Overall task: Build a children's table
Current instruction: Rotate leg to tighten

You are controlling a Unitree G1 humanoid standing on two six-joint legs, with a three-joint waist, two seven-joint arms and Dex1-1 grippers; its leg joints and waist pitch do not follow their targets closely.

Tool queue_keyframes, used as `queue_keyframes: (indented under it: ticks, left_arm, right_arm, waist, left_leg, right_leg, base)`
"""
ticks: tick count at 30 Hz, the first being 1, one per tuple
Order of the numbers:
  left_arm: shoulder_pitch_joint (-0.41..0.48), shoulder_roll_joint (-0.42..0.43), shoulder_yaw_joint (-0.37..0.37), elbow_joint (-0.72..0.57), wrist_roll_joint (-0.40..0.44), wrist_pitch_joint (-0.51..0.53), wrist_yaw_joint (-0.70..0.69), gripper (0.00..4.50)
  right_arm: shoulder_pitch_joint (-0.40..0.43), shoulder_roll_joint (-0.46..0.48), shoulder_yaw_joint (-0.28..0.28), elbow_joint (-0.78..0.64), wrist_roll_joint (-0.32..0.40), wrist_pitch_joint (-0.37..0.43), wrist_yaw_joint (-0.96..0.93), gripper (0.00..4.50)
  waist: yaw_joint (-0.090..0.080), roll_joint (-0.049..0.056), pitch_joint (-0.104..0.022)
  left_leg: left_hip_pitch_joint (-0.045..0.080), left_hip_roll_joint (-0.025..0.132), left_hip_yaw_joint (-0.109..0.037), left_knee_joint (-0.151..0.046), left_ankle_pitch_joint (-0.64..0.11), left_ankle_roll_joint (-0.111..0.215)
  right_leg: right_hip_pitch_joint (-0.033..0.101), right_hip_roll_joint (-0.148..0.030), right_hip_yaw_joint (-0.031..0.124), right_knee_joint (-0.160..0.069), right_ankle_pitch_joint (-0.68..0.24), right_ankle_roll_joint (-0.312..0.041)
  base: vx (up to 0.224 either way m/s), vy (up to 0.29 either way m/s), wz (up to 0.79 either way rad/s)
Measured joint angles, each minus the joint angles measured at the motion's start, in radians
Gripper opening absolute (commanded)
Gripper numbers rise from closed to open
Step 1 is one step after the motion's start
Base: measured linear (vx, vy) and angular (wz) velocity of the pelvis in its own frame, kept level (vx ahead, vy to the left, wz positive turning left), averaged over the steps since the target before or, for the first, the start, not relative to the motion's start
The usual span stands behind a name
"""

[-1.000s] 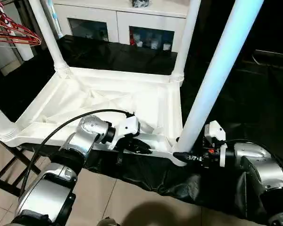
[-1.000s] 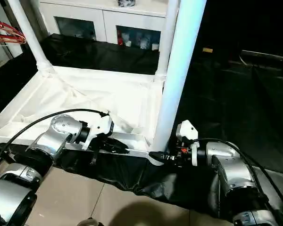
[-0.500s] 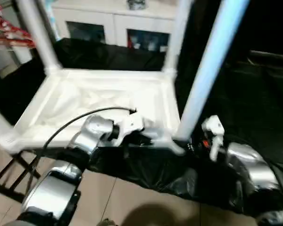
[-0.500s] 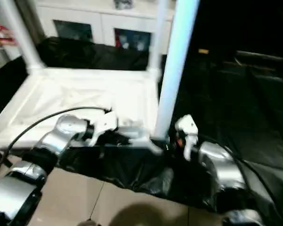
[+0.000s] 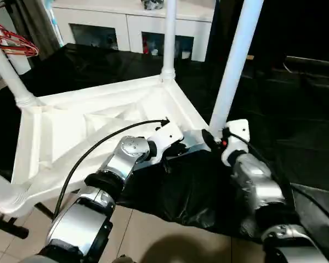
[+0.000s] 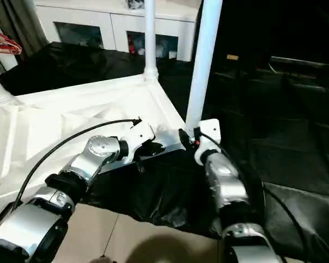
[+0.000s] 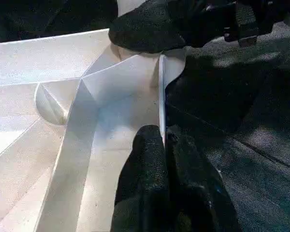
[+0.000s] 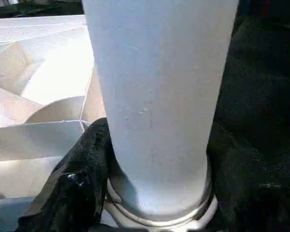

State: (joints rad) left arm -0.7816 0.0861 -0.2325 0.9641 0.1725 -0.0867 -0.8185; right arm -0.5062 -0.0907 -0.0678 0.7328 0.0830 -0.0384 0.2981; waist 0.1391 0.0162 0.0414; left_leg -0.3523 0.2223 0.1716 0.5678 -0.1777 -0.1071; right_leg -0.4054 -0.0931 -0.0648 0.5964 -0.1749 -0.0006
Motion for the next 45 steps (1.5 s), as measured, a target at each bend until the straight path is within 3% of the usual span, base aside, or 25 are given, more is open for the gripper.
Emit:
queue_keyframes:
  ticks: [3,8,15,19,27,36,45]
  left_arm:
    - [0.004,0.0,0.0,-0.008,0.0,0.0,-0.004,0.0]
    - [0.025,0.014,-0.005,-0.046,-0.008,-0.005,-0.088,0.0]
    - [0.032,0.061,-0.012,-0.057,-0.039,-0.029,-0.216,0.0]
    - [0.037,0.087,-0.023,-0.07,-0.049,-0.047,-0.313,0.0]
    - [0.038,0.137,-0.038,-0.078,-0.07,-0.075,-0.454,0.0]
    - [0.038,0.159,-0.05,-0.078,-0.075,-0.088,-0.528,0.0]
    - [0.038,0.161,-0.05,-0.079,-0.082,-0.089,-0.552,0.0]
  right_arm:
    - [0.0,0.002,0.0,0.002,-0.003,-0.006,0.003,3.58]
    - [-0.003,-0.026,0.02,0.018,-0.019,-0.032,0.059,3.58]
    - [0.051,-0.121,0.072,-0.048,-0.001,-0.054,0.317,3.58]
    - [0.099,-0.197,0.096,-0.116,0.044,-0.051,0.518,3.58]
    - [0.137,-0.271,0.132,-0.221,0.137,-0.004,0.791,2.92]
    - [0.153,-0.322,0.166,-0.274,0.148,0.051,0.898,2.17]
    - [0.167,-0.34,0.175,-0.318,0.15,0.084,0.913,2.0]
  waist:
    - [0.001,0.0,0.0]
    - [0.005,0.0,0.0]
    - [0.006,0.0,0.0]
    - [0.011,0.0,0.0]
    - [0.021,0.0,0.001]
    - [0.037,0.0,0.001]
    - [0.038,0.0,0.001]
  left_leg:
    - [0.0,0.0,0.0,0.0,0.0,0.0]
    - [0.0,0.0,0.0,-0.001,0.0,0.0]
    - [-0.001,0.001,0.0,0.0,0.0,0.0]
    - [-0.002,0.001,0.0,0.001,0.0,0.0]
    - [-0.006,0.002,0.0,0.003,0.0,0.001]
    - [-0.006,0.002,0.0,0.003,0.0,0.001]
    - [-0.006,0.002,0.0,0.004,0.0,0.001]
  right_leg:
    - [0.0,0.0,0.0,0.0,0.0,0.0]
    - [0.0,0.0,0.0,-0.001,0.0,0.0]
    - [0.0,0.0,0.0,0.0,0.0,0.0]
    - [0.0,0.0,-0.001,0.0,0.0,0.0]
    - [-0.002,-0.001,-0.002,0.0,0.0,0.0]
    - [-0.002,-0.001,-0.002,0.0,0.0,0.0]
    - [-0.002,-0.001,-0.002,0.001,0.0,0.0]
  base:
    - [0.0,0.0,0.0]
    - [0.0,0.0,0.0]
    - [0.0,0.0,0.0]
    - [0.0,0.0,0.0]
    - [0.0,0.0,0.0]
    - [0.0,0.0,0.0]
    - [0.0,0.0,0.0]
